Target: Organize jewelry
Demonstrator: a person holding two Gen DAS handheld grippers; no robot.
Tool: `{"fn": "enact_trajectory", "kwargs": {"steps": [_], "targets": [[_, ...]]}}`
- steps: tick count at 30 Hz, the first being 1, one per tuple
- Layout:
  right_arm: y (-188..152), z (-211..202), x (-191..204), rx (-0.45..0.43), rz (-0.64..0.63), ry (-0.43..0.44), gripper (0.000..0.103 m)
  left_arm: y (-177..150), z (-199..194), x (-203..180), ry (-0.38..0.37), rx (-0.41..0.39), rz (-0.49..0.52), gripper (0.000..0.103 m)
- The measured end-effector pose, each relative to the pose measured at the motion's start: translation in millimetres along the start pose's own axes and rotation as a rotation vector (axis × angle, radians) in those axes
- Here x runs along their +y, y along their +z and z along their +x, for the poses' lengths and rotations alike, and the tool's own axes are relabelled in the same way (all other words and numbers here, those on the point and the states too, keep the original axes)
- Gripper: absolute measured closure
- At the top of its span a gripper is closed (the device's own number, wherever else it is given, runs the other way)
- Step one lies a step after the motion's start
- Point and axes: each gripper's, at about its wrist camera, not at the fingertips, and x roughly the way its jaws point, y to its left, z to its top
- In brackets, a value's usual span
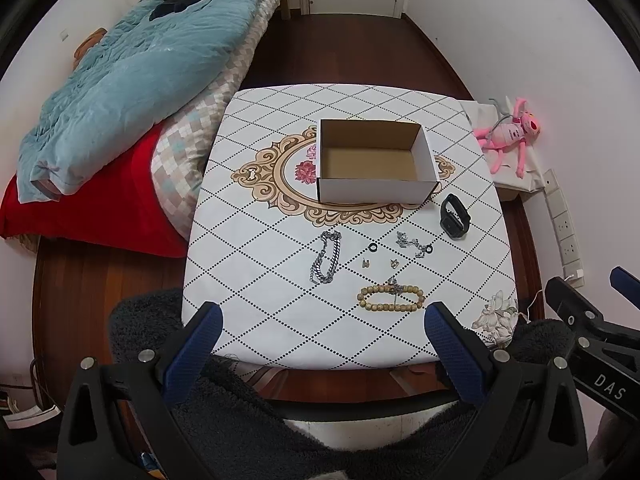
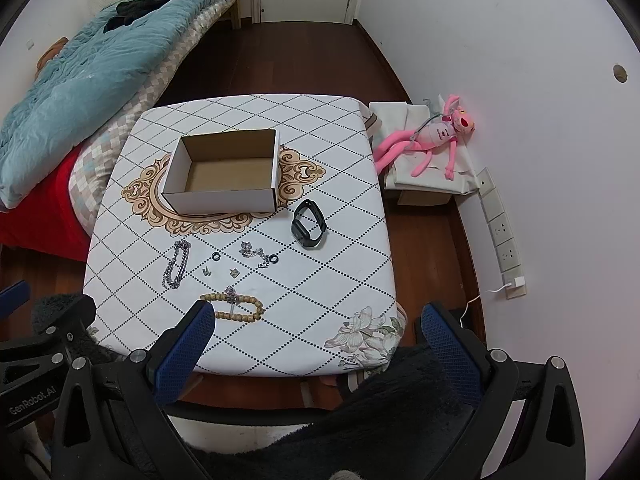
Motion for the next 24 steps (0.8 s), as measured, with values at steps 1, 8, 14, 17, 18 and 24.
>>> {"fn": "enact_trajectory", "kwargs": {"steps": [1,8,14,17,18,24], "targets": [[-0.3,-0.1,0.2,-0.001,-0.001,0.001,0.0,0.4,0.1,0.2,0.002,-0.001,0.0,0.0],[0.1,-1.2,-1.3,-0.006,-0.004,0.002,0.0,0.5,-1.0,-0.1,0.003,-0.003,0.001,0.0],[0.6,-1.7,-0.8,-0.006,-0.004,0.0,0.0,0.2,-1.4,0.3,0.003,-0.006,-0.001,0.0],[0.8,-2.0,-1.5,-0.005,-0.002,0.001,0.0,-0.2,-3.1,1.4,0.002,-0.01,-0.004,0.0],[1.0,-2.3,-1.3,-0.005,-0.003,0.001,0.0,-0.3,-3.7,1.5,0.002,-0.012,-0.004,0.0],[0.7,-3.1,-1.1,-0.007,-0.004,-0.001,0.0,0.4,-5.5,3.4,0.001,-0.011,-0.005,0.0]]}}
